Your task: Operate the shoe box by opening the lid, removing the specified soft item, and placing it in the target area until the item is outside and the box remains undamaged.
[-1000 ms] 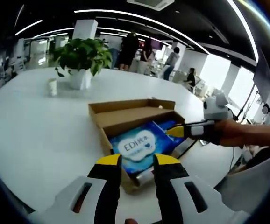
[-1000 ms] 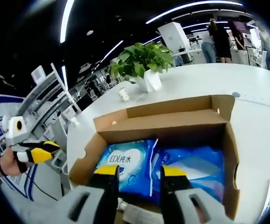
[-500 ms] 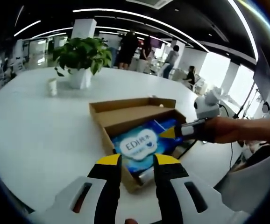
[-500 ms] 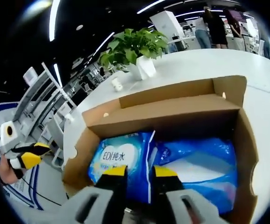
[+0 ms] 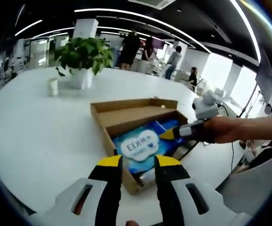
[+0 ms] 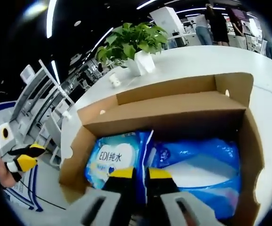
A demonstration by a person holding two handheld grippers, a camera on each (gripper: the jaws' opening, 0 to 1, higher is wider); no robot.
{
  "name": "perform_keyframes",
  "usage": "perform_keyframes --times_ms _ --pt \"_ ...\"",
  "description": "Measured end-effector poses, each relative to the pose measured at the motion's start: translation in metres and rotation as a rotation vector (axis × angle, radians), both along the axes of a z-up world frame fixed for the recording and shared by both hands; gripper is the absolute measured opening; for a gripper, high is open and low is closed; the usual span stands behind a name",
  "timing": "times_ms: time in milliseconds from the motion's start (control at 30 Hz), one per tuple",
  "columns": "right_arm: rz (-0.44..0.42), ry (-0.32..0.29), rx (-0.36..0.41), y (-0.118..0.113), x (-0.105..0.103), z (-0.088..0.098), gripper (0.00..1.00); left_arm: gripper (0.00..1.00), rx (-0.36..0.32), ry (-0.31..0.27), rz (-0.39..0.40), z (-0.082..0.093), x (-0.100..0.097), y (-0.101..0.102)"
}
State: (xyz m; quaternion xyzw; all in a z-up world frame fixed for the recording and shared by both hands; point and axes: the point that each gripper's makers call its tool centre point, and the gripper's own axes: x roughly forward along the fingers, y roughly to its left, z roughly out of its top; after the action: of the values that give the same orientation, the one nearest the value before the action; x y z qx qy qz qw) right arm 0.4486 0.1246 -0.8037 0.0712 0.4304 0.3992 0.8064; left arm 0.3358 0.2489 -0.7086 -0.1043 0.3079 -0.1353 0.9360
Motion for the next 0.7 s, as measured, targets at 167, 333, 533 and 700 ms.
perform_keyframes --times_ms 167,333,533,700 --pt "0.012 -0.02 -0.009 0.0 -0.006 0.004 0.0 0.26 -0.003 0.005 -0.003 -0.002 -0.003 -0.004" --pt "0.004 -0.017 0.008 -0.005 -0.005 0.009 0.0 0.26 -0.004 0.01 -0.007 -0.006 -0.003 -0.006" --pt "-0.018 -0.029 0.014 -0.016 -0.011 0.02 0.0 0.26 -0.007 0.004 -0.029 0.001 -0.001 -0.023" --pt "-0.049 -0.044 0.016 -0.035 -0.01 0.03 0.0 0.27 -0.009 0.0 -0.049 0.004 0.003 -0.036"
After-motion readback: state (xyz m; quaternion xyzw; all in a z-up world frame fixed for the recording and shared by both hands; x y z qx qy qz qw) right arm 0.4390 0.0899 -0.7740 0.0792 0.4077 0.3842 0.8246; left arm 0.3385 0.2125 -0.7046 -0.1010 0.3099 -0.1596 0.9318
